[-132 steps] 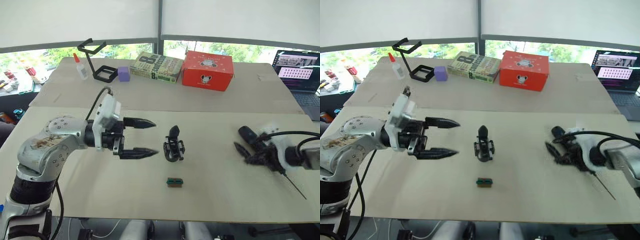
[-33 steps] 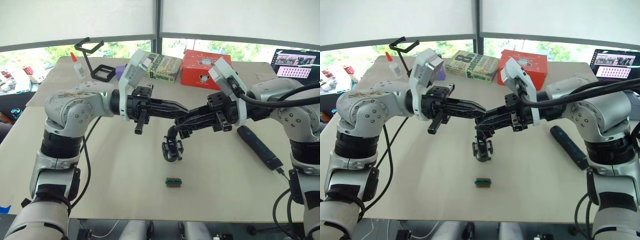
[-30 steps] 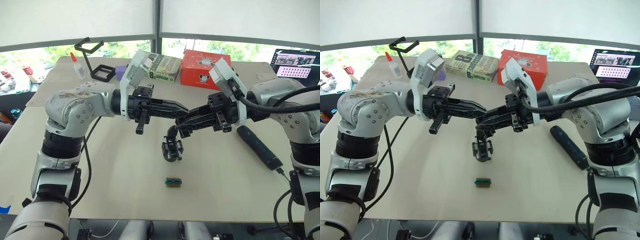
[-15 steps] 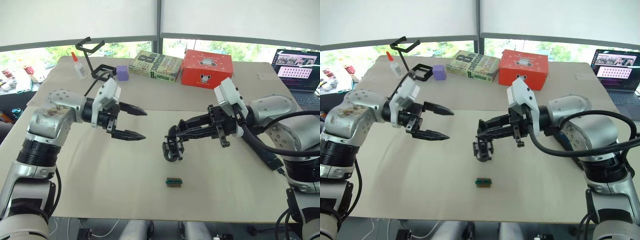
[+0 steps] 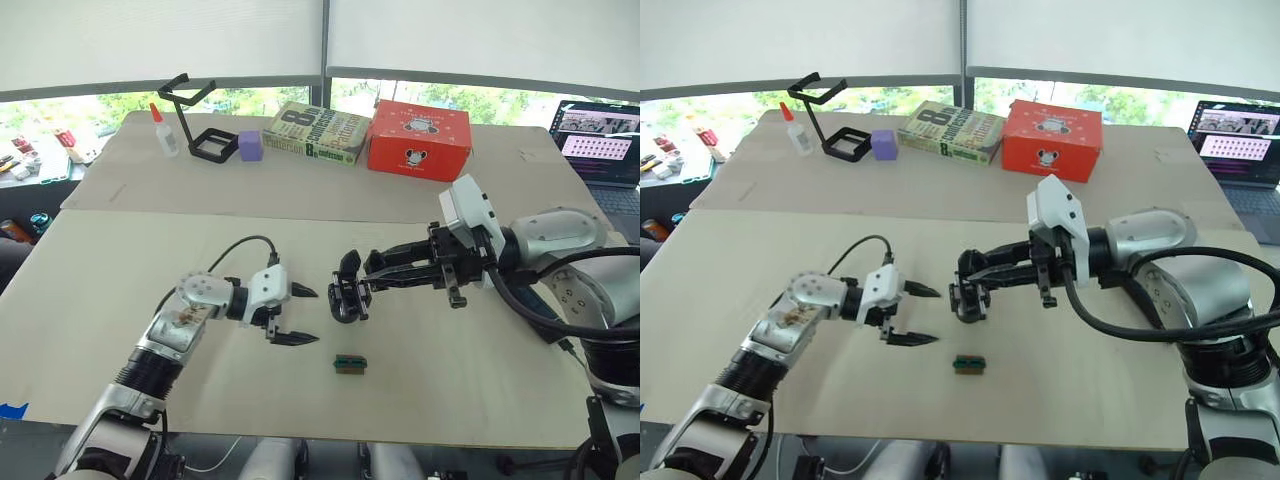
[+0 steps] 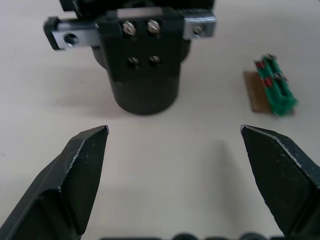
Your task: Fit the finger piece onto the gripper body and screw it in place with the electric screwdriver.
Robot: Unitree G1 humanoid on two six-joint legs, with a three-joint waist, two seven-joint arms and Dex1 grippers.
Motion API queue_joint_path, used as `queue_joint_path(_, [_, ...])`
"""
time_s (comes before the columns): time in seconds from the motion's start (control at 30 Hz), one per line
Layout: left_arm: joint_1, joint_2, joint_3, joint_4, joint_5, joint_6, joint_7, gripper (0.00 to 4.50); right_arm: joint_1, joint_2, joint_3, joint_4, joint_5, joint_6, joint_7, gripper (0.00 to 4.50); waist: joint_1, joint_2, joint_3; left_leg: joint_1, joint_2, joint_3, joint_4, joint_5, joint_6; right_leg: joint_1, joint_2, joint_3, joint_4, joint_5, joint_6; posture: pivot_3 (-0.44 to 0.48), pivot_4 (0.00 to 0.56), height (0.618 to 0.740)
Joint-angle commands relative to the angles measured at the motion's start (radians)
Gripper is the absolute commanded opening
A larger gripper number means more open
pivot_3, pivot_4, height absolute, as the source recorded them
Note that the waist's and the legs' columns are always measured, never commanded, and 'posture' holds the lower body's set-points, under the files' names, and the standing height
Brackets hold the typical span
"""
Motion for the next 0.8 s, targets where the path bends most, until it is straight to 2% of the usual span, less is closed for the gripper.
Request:
queue_joint_path(0.03, [0.010, -0.064, 0.003, -0.011, 0.002, 0.040, 0.079, 4.50, 0.012, -0.010, -0.032, -0.042, 0.020, 0.010, -0.020, 0.34, 0.000, 0.000, 0.000, 0.000, 0.000, 0.000, 0.000, 0.000, 0.000, 0.000, 0.000, 0.000, 0.000, 0.000, 0.000, 0.000, 0.150, 0.740])
queue_joint_path(0.43, [0.009, -0.184, -0.005, 0.021, 0.042, 0.049, 0.203, 4.50, 0.025, -0.005, -0.030, -0.064, 0.032, 0.044, -0.051, 0.34, 0.000, 0.000, 0.000, 0.000, 0.000, 0.000, 0.000, 0.000, 0.000, 0.001, 0.000, 0.000, 0.000, 0.000, 0.000, 0.000, 0.150, 0.740])
queue_joint_path(0.73, [0.007, -0.231, 0.001, 0.076, 0.017, 0.053, 0.198, 4.50, 0.040, -0.005, -0.013, -0.044, 0.007, 0.038, -0.059, 0.34, 0.002, 0.000, 0.000, 0.000, 0.000, 0.000, 0.000, 0.000, 0.000, 0.001, 0.000, 0.000, 0.000, 0.000, 0.000, 0.000, 0.150, 0.740])
queue_joint_path(0.77, [0.007, -0.227, -0.004, 0.082, 0.022, 0.037, 0.184, 3.96, 0.043, -0.002, -0.011, -0.042, 0.004, 0.036, -0.062, 0.34, 0.002, 0.000, 0.000, 0.000, 0.000, 0.000, 0.000, 0.000, 0.000, 0.001, 0.000, 0.000, 0.000, 0.000, 0.000, 0.000, 0.150, 0.740])
queue_joint_path(0.8, [0.007, -0.224, -0.008, 0.086, 0.025, 0.026, 0.174, 3.63, 0.045, 0.000, -0.009, -0.041, 0.003, 0.035, -0.063, 0.34, 0.002, 0.000, 0.000, 0.000, 0.000, 0.000, 0.000, 0.000, 0.000, 0.001, 0.000, 0.000, -0.001, 0.000, 0.000, 0.000, 0.150, 0.740])
